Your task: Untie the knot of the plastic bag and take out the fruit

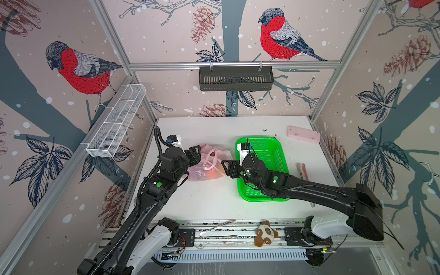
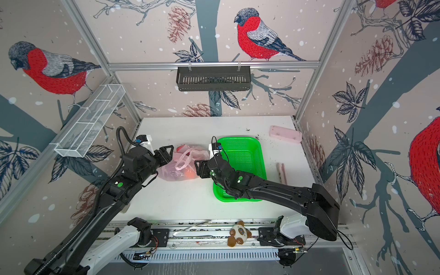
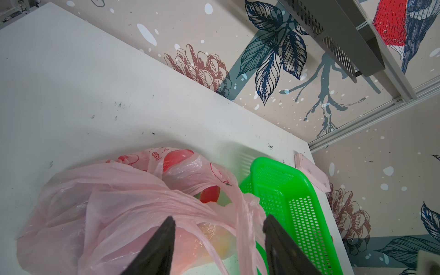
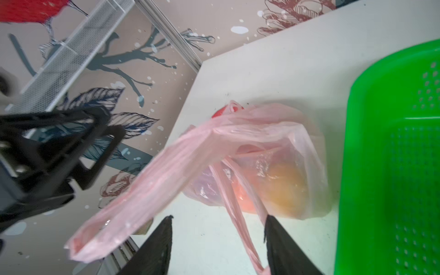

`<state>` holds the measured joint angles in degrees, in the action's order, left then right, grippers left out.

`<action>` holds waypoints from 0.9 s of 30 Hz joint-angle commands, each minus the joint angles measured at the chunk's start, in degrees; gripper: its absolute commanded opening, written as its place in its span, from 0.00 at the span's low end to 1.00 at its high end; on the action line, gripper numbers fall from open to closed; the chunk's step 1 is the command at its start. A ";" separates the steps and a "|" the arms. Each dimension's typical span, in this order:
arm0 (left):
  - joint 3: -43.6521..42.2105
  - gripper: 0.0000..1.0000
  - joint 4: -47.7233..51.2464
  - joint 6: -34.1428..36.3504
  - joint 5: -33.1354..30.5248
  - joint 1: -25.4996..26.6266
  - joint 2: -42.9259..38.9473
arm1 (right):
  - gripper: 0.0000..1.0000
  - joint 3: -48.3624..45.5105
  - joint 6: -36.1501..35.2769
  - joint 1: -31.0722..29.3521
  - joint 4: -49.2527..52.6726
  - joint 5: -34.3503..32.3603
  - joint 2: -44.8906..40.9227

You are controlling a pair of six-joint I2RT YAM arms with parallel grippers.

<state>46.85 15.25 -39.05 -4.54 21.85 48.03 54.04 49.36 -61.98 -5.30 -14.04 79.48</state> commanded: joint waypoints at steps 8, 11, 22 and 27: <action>-1.24 0.60 -0.28 -0.85 0.26 -0.19 -0.98 | 0.54 0.18 -2.85 3.31 2.14 3.66 5.01; -0.90 0.60 0.09 -0.68 0.10 -0.22 -0.96 | 0.52 2.16 -4.47 3.95 2.57 5.35 7.79; 1.08 0.62 3.06 0.40 0.35 -0.64 -0.13 | 0.33 5.64 -8.77 4.31 -0.38 11.82 15.76; 3.20 0.67 5.81 1.19 2.13 -1.38 0.22 | 0.20 11.42 -14.05 2.18 2.67 14.35 15.96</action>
<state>48.82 19.07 -38.96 -3.84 20.86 48.14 62.78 39.94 -58.52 -2.66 -2.24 95.46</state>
